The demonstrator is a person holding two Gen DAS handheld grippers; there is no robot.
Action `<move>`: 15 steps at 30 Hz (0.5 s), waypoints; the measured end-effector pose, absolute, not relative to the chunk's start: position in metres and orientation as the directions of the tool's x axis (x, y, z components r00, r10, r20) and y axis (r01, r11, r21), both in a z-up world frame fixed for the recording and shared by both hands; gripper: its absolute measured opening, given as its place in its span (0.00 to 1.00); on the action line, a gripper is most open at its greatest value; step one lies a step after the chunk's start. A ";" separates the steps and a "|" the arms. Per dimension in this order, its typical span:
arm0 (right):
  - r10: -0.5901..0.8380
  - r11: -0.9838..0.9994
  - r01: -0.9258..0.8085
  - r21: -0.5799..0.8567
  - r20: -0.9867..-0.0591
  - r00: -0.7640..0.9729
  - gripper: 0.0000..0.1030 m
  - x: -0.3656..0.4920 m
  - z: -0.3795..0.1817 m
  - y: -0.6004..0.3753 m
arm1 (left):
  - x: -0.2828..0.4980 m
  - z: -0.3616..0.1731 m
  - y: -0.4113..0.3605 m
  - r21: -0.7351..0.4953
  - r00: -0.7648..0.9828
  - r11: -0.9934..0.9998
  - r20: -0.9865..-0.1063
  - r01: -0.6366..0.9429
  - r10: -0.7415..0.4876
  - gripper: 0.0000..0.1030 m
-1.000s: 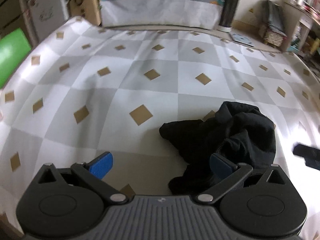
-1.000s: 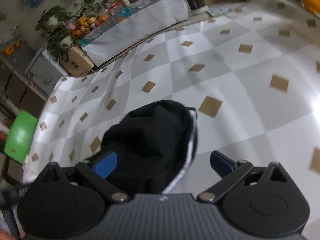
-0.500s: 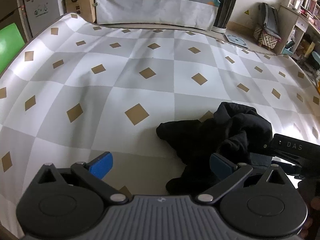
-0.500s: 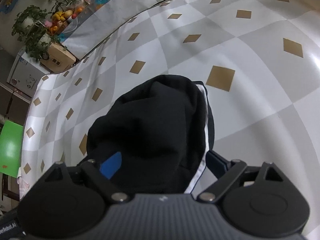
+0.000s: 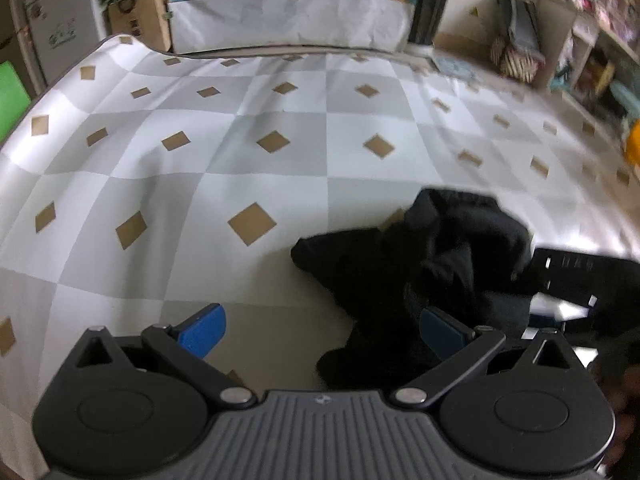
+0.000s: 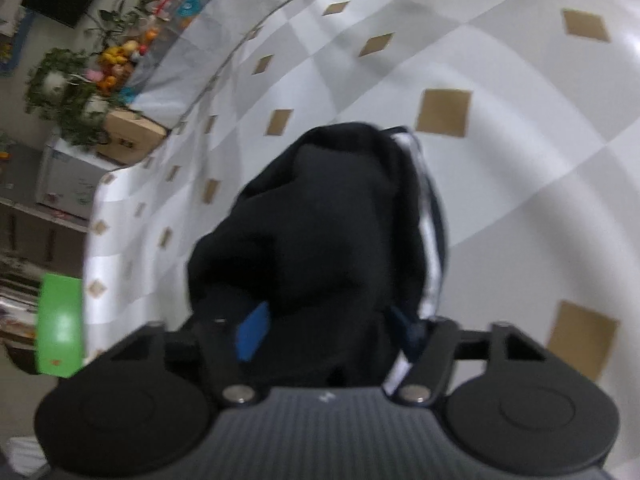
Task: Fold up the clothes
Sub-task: 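Close the right tool on the edge of the black garment, then lift the gripped black garment up off the mat with the right tool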
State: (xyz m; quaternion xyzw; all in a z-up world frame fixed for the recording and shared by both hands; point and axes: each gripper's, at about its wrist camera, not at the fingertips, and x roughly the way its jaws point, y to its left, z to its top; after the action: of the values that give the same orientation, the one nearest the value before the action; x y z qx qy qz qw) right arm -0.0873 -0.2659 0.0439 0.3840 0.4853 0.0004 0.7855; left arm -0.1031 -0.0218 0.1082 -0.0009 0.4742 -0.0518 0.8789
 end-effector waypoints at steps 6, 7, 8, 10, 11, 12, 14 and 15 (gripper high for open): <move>0.383 0.747 0.267 0.609 -0.722 0.576 0.16 -0.083 0.059 -0.257 | -0.102 0.098 -0.029 -0.016 0.504 0.992 -0.860 0.129 -0.079 0.97; 0.375 0.763 0.245 0.599 -0.718 0.587 0.12 -0.082 0.065 -0.255 | -0.102 0.098 -0.029 -0.016 0.503 0.991 -0.861 0.129 -0.080 0.97; 0.372 0.772 0.225 0.594 -0.710 0.598 0.11 -0.083 0.070 -0.254 | -0.103 0.098 -0.029 -0.017 0.502 0.991 -0.861 0.130 -0.081 0.97; 0.373 0.784 0.184 0.593 -0.687 0.624 0.10 -0.084 0.081 -0.251 | -0.103 0.098 -0.030 -0.019 0.501 0.991 -0.862 0.131 -0.082 0.97; 0.377 0.786 0.164 0.597 -0.672 0.637 0.09 -0.084 0.087 -0.250 | -0.103 0.098 -0.030 -0.019 0.500 0.991 -0.862 0.132 -0.083 0.97; 0.382 0.785 0.147 0.601 -0.658 0.649 0.09 -0.084 0.092 -0.249 | -0.104 0.098 -0.030 -0.020 0.496 0.991 -0.864 0.134 -0.085 0.97; 0.392 0.786 0.107 0.609 -0.624 0.676 0.09 -0.085 0.105 -0.248 | -0.105 0.098 -0.031 -0.021 0.493 0.990 -0.865 0.140 -0.088 0.97; 0.397 0.786 0.089 0.612 -0.609 0.687 0.08 -0.085 0.111 -0.247 | -0.106 0.098 -0.032 -0.020 0.494 0.989 -0.865 0.143 -0.089 0.97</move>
State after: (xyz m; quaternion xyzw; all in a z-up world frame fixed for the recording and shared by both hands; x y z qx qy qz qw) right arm -0.0854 -0.2466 0.1107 0.3147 0.3855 0.0893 0.8628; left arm -0.1055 -0.0315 0.0981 0.0272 0.4986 -0.0673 0.8638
